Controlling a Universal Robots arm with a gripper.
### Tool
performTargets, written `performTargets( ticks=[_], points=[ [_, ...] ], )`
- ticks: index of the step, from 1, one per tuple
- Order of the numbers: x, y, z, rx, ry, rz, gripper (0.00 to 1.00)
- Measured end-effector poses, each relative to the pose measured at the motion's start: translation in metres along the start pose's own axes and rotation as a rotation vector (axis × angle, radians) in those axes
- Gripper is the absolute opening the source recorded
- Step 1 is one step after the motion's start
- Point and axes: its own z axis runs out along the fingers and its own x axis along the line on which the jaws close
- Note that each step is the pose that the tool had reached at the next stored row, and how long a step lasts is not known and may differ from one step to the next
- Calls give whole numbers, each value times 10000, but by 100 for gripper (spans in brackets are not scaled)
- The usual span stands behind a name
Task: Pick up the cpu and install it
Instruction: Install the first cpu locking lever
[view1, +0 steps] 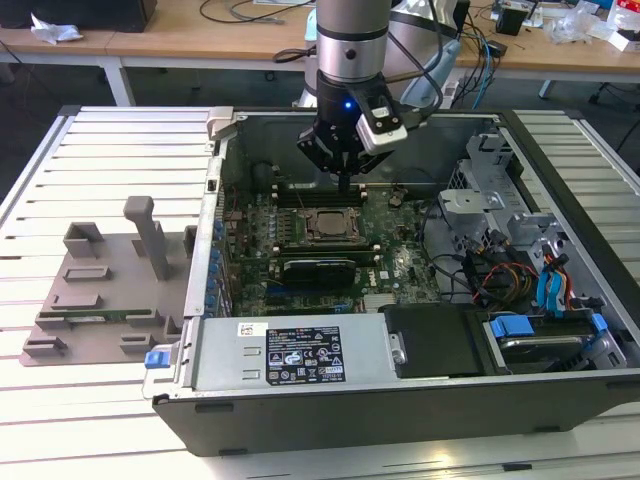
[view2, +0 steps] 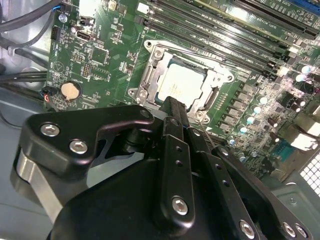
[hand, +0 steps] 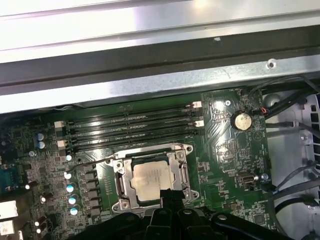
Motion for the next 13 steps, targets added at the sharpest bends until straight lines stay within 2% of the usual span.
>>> performTargets(
  ticks=[7, 13],
  points=[
    [0, 1, 1, 3, -17, -356, 11],
    [0, 1, 1, -36, -39, -1042, 11]
  ],
)
